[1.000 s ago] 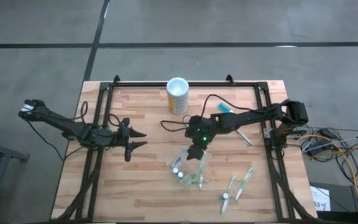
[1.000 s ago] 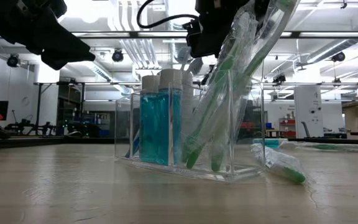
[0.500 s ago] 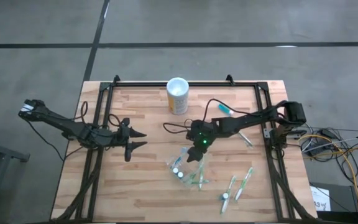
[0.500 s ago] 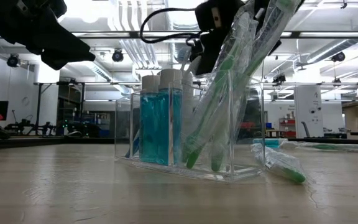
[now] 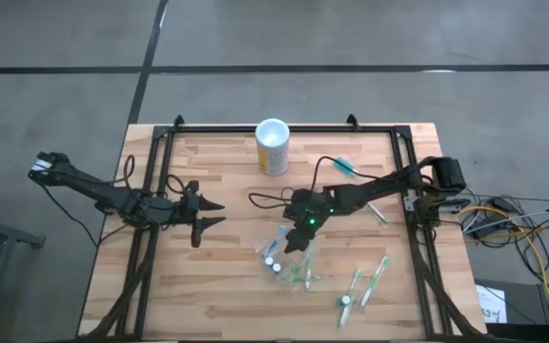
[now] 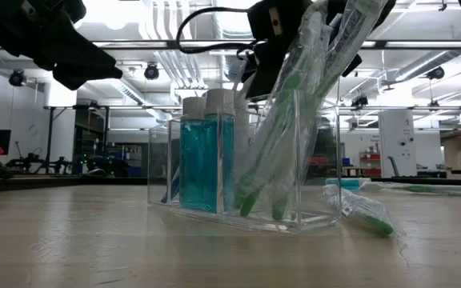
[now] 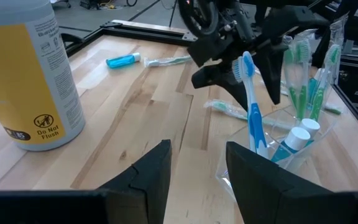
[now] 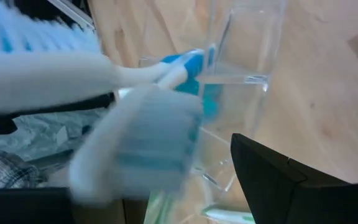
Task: Pick & Place toothbrushing station
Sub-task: Adjust the transparent organizer on the table
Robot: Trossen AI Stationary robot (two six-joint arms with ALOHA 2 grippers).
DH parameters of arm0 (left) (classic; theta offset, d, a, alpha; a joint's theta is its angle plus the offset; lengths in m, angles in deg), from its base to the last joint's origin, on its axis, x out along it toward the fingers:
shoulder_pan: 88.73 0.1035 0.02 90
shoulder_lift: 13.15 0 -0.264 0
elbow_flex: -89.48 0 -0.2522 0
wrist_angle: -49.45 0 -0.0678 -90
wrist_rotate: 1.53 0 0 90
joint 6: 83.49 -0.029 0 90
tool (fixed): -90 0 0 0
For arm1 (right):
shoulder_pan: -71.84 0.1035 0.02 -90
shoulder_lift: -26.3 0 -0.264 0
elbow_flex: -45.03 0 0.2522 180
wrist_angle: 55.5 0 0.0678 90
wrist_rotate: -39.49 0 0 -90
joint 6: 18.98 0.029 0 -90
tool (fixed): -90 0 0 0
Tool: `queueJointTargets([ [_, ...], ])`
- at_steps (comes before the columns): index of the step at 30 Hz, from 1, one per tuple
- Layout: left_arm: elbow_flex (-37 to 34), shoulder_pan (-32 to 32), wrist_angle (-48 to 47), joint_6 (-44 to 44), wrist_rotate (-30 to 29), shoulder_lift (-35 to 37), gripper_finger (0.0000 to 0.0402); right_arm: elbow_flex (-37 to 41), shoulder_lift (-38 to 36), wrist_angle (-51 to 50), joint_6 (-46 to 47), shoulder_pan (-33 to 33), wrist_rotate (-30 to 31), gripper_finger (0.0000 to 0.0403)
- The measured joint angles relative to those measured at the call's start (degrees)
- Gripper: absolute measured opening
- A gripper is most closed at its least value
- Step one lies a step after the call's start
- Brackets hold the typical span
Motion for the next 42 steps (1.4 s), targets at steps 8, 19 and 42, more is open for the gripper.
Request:
queueJointTargets([
  [8,-0.02,0.00,-0.07,0.00,0.00,0.00,0.0158,-1.51,1.70,-0.24,0.12,0.30,-0.08,0.0206],
  [19,-0.02,-0.01,-0.04,0.00,-0.01,0.00,0.0158,-0.98,1.77,-1.07,2.45,1.07,1.70,0.0206],
  [42,-0.02,0.00,-0.04,0.00,0.00,0.00,0.0158,-0.39,1.66,-3.49,4.07,2.23,5.76,0.0205],
])
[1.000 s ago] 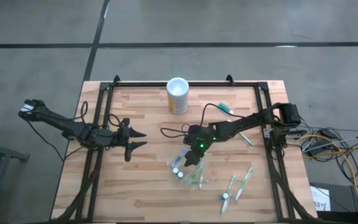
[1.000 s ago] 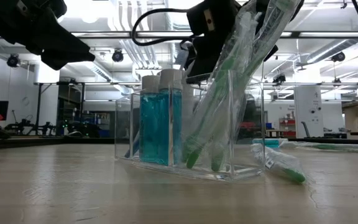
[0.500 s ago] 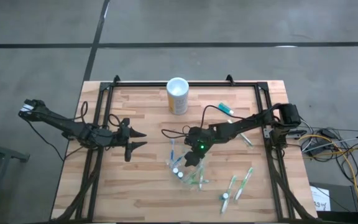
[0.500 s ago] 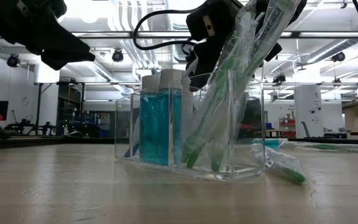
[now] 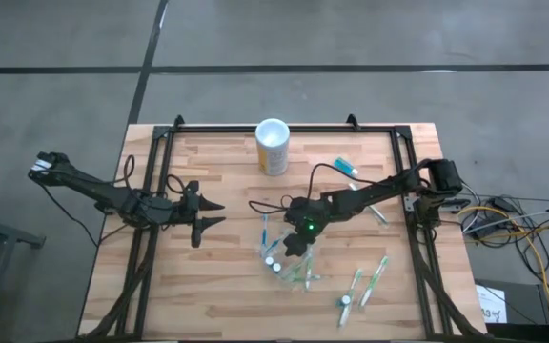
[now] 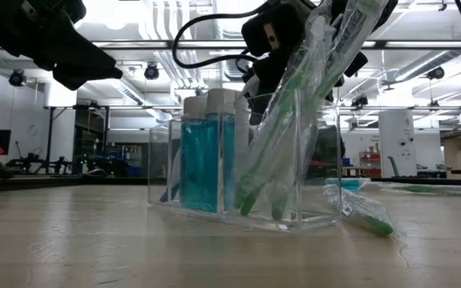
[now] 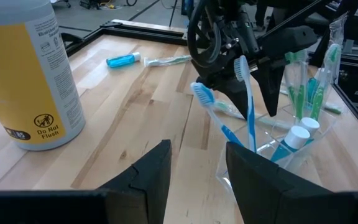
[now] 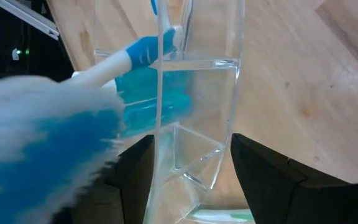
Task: Pick & Place toothbrushing station
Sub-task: Adjust the transparent organizer on the table
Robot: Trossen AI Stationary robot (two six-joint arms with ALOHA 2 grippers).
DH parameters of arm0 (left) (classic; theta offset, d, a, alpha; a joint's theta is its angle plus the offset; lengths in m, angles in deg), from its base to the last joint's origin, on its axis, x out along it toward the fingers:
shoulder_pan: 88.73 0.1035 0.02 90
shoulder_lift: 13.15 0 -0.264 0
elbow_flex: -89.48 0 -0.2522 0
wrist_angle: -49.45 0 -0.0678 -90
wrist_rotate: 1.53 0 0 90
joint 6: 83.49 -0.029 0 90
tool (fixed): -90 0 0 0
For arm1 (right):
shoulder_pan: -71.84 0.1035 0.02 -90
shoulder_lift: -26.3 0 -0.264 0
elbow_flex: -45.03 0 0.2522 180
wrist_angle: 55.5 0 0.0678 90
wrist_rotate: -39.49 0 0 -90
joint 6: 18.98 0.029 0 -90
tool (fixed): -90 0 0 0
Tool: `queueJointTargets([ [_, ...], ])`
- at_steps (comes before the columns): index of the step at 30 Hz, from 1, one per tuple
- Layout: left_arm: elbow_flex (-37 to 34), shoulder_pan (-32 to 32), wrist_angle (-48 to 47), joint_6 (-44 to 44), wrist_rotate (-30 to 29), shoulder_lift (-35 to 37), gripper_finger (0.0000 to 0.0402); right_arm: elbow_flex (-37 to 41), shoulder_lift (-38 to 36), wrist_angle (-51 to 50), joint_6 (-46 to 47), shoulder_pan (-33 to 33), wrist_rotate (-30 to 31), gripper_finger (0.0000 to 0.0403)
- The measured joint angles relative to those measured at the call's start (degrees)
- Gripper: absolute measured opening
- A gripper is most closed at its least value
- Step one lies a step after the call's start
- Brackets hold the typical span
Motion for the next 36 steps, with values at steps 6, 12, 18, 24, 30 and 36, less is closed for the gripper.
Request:
queueJointTargets([
  [6,0.00,-0.02,0.00,-0.02,0.00,0.00,0.0158,-0.04,-0.16,-1.73,0.14,0.00,0.42,0.0202],
  [12,0.00,0.00,0.00,0.00,-0.01,0.00,0.0158,-0.04,-0.38,-2.12,0.07,0.00,0.43,0.0196],
  [18,0.00,-0.02,0.00,0.00,0.00,0.00,0.0158,-0.96,-0.45,-3.23,0.02,0.00,0.37,0.0194],
  [24,0.00,0.00,0.00,0.00,0.00,0.00,0.0158,-3.23,-0.34,-4.04,-2.33,0.09,0.40,0.0181],
  [30,0.00,0.00,0.00,0.00,0.00,0.00,0.0158,-5.26,0.05,-8.94,-2.74,0.55,0.29,0.0169],
  [36,0.00,-0.02,0.00,0.00,0.00,0.00,0.0158,-5.66,0.49,-9.61,-3.45,1.41,-0.25,0.0162],
])
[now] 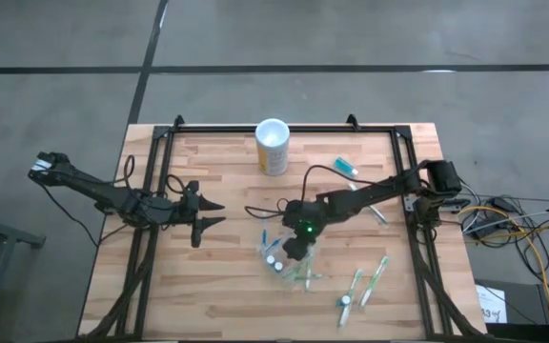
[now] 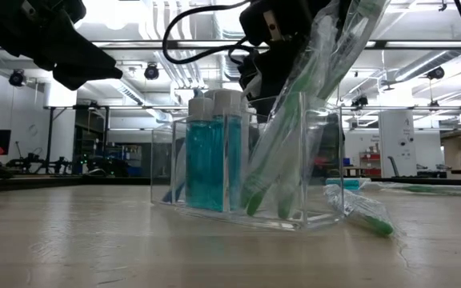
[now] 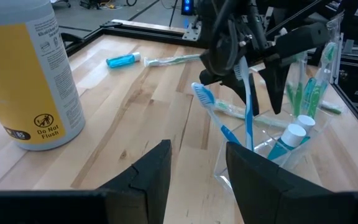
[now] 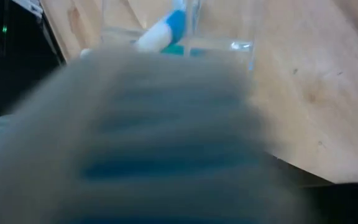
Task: Pick & Place toothbrushing station
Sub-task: Adjust the transparent organizer on the table
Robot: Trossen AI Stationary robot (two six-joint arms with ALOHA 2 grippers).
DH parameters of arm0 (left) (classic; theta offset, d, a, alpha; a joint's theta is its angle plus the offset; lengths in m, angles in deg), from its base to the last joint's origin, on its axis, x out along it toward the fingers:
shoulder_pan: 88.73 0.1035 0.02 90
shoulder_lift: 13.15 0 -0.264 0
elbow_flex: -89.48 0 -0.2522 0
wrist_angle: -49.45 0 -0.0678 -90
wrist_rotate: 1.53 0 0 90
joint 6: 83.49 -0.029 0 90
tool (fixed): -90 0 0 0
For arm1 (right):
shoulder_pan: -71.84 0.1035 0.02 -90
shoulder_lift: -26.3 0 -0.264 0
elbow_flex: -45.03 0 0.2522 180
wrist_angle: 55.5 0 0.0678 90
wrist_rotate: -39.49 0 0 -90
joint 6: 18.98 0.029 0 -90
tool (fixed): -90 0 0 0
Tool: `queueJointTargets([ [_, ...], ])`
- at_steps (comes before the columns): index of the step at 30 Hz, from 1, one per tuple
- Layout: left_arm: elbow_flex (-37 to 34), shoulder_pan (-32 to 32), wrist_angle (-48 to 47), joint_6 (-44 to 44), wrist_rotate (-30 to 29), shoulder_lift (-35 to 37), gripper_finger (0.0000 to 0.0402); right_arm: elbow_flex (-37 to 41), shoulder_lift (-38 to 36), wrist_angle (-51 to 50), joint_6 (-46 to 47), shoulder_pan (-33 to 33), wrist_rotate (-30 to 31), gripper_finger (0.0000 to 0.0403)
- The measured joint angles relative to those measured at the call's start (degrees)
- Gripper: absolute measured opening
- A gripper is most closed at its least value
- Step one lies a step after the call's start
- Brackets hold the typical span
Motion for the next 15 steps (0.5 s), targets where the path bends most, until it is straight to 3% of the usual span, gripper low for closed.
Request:
queueJointTargets([
  [15,0.00,0.01,0.00,0.00,-0.01,-0.01,0.0158,0.01,-0.17,-3.00,1.29,-0.01,0.28,0.0157],
])
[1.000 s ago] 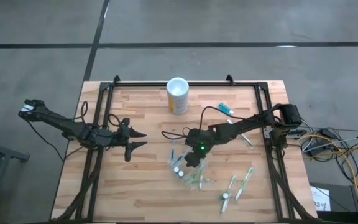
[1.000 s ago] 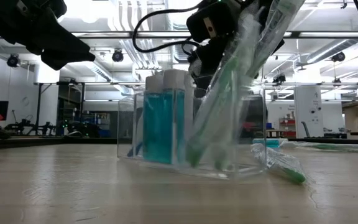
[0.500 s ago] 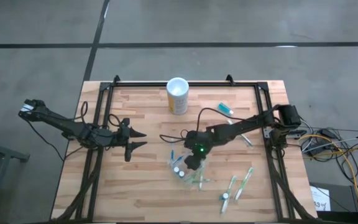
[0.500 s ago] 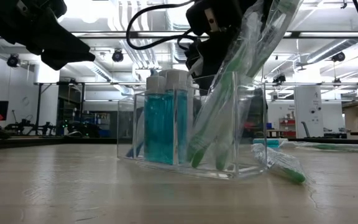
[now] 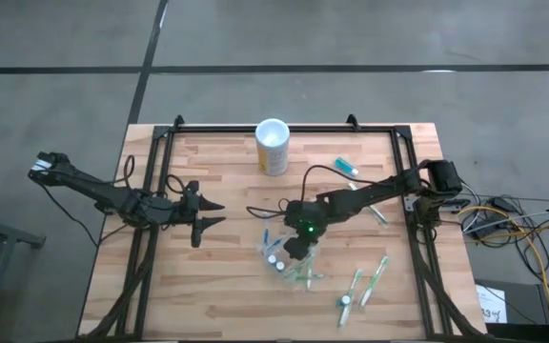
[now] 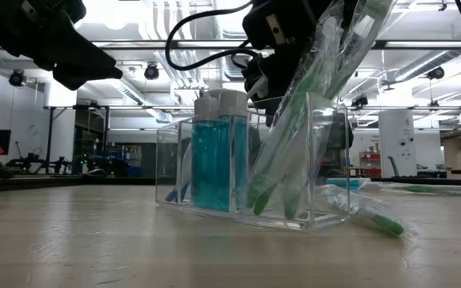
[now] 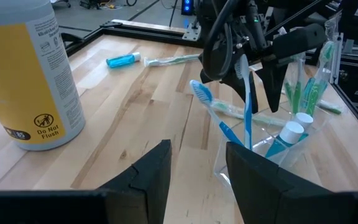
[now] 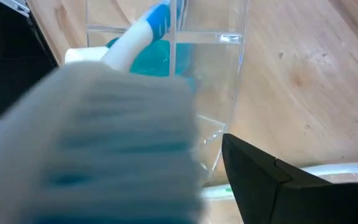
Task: Pick & Place toothbrushing station
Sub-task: Adjust the transparent organizer on the table
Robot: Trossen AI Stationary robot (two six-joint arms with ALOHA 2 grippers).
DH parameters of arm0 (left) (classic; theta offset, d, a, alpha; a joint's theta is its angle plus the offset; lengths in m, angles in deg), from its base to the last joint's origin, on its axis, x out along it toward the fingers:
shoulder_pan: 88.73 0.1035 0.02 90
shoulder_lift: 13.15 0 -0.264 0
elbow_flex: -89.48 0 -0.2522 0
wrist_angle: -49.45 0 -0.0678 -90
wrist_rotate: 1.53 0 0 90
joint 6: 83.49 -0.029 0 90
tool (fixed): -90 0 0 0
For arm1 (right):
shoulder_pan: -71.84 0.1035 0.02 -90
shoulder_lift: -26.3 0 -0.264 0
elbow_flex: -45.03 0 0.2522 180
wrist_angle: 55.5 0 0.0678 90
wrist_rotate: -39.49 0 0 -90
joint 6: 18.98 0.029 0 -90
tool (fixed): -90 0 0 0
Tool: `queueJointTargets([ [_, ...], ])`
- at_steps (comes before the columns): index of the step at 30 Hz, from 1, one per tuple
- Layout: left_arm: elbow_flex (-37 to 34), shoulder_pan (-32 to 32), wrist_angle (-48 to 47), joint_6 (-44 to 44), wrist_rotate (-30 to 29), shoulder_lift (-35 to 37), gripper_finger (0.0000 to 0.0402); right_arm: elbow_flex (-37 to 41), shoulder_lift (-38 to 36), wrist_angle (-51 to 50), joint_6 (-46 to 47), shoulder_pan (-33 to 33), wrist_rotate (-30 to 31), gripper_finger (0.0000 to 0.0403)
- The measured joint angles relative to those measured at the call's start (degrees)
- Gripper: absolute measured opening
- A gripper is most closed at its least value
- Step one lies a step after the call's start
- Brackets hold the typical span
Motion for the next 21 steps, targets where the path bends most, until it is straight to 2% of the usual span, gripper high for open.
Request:
queueJointTargets([
  [14,0.00,-0.01,0.00,0.00,0.01,-0.01,0.0158,-2.48,-0.04,-9.00,-2.35,-0.29,3.73,0.0157],
  [21,0.00,0.01,0.00,-0.01,0.00,0.00,0.0158,-2.70,-0.04,-8.40,-2.41,-0.37,3.28,0.0157],
])
